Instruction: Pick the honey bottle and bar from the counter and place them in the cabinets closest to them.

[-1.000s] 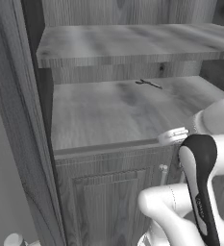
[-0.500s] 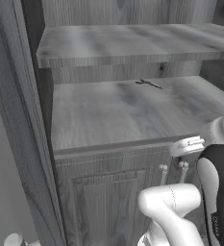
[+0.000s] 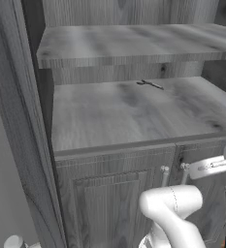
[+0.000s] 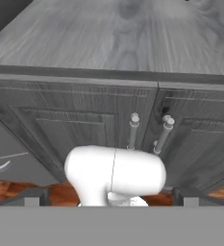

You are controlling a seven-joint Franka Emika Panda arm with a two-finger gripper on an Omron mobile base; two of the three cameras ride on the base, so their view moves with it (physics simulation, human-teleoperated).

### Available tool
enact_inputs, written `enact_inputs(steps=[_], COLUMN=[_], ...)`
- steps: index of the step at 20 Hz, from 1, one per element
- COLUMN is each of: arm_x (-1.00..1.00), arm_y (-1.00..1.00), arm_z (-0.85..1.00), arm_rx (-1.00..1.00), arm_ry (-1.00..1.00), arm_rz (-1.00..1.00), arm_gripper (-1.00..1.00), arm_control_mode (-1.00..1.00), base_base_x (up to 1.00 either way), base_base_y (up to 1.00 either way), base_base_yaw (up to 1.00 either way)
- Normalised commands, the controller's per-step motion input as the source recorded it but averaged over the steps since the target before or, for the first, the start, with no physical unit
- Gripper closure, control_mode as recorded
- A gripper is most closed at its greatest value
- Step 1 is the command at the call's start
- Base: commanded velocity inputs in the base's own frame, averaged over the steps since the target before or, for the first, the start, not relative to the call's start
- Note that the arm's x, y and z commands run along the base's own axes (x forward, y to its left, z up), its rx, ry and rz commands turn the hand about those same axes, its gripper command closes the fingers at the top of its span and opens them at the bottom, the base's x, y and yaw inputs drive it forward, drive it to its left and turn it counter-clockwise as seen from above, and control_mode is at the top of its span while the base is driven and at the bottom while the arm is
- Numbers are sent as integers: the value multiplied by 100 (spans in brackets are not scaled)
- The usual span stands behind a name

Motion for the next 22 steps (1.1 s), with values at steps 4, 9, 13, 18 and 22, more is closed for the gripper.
enact_inputs(steps=[4, 9, 13, 18, 22], arm_x=[-10, 0, 0, 0, 0], arm_y=[0, 0, 0, 0, 0], arm_z=[0, 0, 0, 0, 0], arm_rx=[0, 0, 0, 0, 0], arm_ry=[-1, 0, 0, 0, 0], arm_rz=[0, 0, 0, 0, 0], arm_gripper=[-100, -100, -100, -100, -100], arm_control_mode=[-100, 100, 100, 100, 100], base_base_x=[0, -27, -75, -81, -74], base_base_y=[0, -4, -13, -14, -11], base_base_yaw=[0, 0, 0, 0, 0])
